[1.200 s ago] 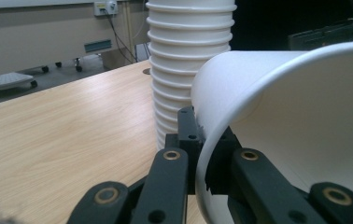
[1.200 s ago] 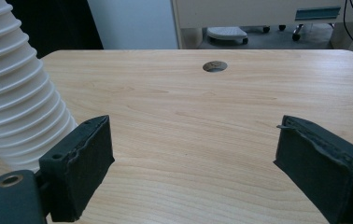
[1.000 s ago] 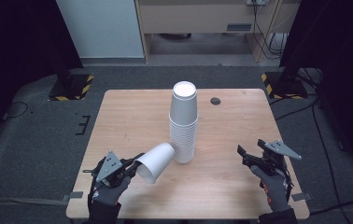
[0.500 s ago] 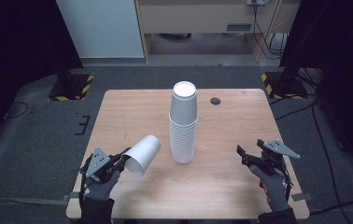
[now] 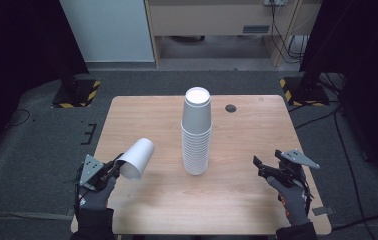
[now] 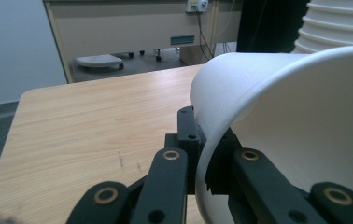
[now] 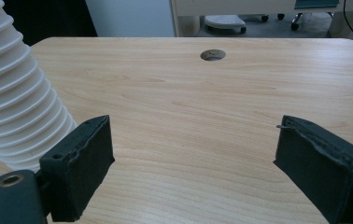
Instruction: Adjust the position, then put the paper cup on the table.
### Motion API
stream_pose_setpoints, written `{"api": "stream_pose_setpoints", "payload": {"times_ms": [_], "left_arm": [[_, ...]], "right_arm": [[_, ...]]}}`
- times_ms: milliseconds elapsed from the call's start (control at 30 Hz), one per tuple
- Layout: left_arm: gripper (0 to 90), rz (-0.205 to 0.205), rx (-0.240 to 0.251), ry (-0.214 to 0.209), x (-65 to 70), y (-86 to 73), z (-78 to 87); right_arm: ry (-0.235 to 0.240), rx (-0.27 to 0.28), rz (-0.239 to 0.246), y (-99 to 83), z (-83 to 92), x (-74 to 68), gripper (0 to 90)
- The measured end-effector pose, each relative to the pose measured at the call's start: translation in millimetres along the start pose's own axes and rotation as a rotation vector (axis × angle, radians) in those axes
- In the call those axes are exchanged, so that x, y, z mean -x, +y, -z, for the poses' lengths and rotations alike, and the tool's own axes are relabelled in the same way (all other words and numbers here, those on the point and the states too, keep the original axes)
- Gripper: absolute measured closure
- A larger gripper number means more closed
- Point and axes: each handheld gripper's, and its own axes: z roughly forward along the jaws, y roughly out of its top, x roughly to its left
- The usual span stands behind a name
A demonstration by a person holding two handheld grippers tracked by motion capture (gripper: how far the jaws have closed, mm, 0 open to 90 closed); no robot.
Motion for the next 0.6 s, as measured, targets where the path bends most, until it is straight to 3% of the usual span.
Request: {"api": "stream_pose_setpoints", "payload": {"times_ms": [200, 600], "left_arm": [[86.2, 0.022, -0.021, 0.038, -9.1, -0.5, 2.4], [86.2, 0.050, -0.059, 0.059, -21.8, -0.3, 2.9]], "right_arm": [[0.001, -0.006, -0.003, -0.1, -0.8, 0.1, 11.3], [-0.018, -0.032, 0.007, -1.9, -2.2, 1.6, 11.4]]}}
